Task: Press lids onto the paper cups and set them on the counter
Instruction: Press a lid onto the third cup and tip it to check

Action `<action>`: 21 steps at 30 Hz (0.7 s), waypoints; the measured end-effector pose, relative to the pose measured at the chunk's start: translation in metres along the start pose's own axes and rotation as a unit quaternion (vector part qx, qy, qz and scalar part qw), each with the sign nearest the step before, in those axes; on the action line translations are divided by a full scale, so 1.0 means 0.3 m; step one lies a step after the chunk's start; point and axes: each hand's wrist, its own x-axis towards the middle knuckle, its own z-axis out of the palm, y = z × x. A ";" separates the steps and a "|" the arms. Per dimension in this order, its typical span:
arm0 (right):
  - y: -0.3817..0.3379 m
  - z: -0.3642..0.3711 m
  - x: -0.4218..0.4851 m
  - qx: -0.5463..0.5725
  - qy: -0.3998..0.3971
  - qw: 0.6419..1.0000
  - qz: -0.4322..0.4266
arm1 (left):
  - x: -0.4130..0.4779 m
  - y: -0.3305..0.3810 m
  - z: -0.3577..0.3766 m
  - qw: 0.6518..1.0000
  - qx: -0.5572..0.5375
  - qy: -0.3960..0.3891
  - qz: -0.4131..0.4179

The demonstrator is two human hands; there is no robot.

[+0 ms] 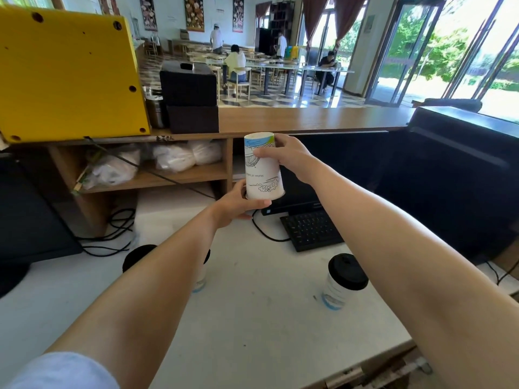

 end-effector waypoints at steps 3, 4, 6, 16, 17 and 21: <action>0.002 -0.003 0.005 -0.010 -0.001 1.000 0.003 | -0.004 -0.002 0.014 0.999 -0.033 0.002 0.002; 0.003 -0.004 0.004 -0.006 0.001 1.000 0.003 | -0.009 -0.005 0.018 0.999 -0.051 -0.001 0.003; 0.010 -0.005 0.001 0.012 0.010 1.000 0.006 | -0.024 -0.026 0.031 0.992 -0.125 -0.008 0.003; 0.153 -0.020 -0.070 0.176 0.027 0.983 0.041 | -0.072 -0.061 0.049 0.875 -0.483 0.041 0.004; 0.160 -0.040 -0.078 0.162 0.020 0.985 0.047 | -0.072 -0.045 0.019 0.887 -0.458 0.059 0.009; 0.177 -0.084 -0.097 0.073 -0.018 0.995 0.063 | -0.058 0.040 -0.053 0.918 -0.383 0.094 0.039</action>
